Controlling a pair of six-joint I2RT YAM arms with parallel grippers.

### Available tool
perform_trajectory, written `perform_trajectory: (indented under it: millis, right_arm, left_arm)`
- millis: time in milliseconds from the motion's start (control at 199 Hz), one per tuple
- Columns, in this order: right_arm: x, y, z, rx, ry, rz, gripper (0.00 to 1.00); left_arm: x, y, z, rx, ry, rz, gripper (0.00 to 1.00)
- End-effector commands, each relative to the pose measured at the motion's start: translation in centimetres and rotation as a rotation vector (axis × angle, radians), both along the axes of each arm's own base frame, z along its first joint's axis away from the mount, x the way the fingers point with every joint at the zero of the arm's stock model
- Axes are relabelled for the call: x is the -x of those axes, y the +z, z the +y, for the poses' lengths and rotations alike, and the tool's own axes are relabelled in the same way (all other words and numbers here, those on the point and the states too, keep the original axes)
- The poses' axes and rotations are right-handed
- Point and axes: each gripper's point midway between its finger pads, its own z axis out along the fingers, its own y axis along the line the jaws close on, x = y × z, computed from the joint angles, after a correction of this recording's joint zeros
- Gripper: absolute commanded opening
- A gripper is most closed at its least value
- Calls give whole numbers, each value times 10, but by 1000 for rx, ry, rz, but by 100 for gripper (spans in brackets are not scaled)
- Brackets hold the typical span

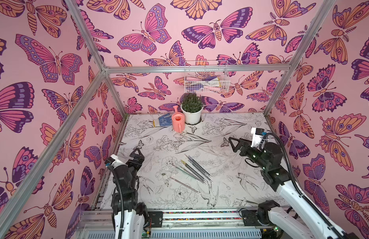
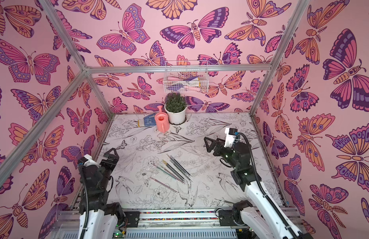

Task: Remove the protective cover of the pencils
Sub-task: Pick up the pencil from the center of the board.

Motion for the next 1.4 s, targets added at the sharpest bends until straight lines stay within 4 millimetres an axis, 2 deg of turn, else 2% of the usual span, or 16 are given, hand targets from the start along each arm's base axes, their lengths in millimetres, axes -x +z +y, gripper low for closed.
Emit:
perform_trajectory:
  millis: [0,35,115,180,241,391,551,687,757,817,932,983,993,1028,1268,1399]
  right_arm:
    - [17,2,-3,-45,2,13,100]
    - [24,9,3,-32,53,-35,100]
    - [32,6,3,24,62,-29,100]
    - [33,-6,7,82,45,-6,100]
    - [33,-21,22,152,62,18,100]
    - [51,-63,91,483,146,41,100]
    - [84,-93,165,665,366,77,100]
    - [115,-119,206,783,482,49,98]
    - [126,-136,219,821,530,68,92]
    - [132,-151,228,855,563,89,87]
    - [144,-180,241,937,622,109,88]
    - [147,-185,244,961,623,108,88]
    - [148,-193,243,983,625,121,88]
    - [150,-200,245,1000,629,132,85]
    - [154,-211,249,983,646,154,66]
    - [157,-213,247,982,656,168,65]
  left_arm:
    - [12,-23,-13,159,-26,74,99]
    - [16,-26,-14,186,-20,105,99]
    - [34,-45,-11,287,62,255,99]
    - [48,-42,-9,262,85,368,99]
    - [54,-40,-10,254,82,464,99]
    - [59,-46,-12,221,44,672,99]
    - [54,-61,-11,182,15,714,99]
    - [51,-74,-25,266,-25,637,100]
    - [52,-81,-32,290,-60,628,100]
    - [53,-86,-38,298,-92,638,100]
    - [56,-93,-49,318,-153,654,100]
    - [57,-96,-52,333,-168,659,100]
    - [58,-97,-52,336,-168,663,100]
    - [58,-98,-54,341,-177,662,100]
    - [60,-102,-55,342,-183,669,100]
    - [62,-104,-56,347,-185,668,100]
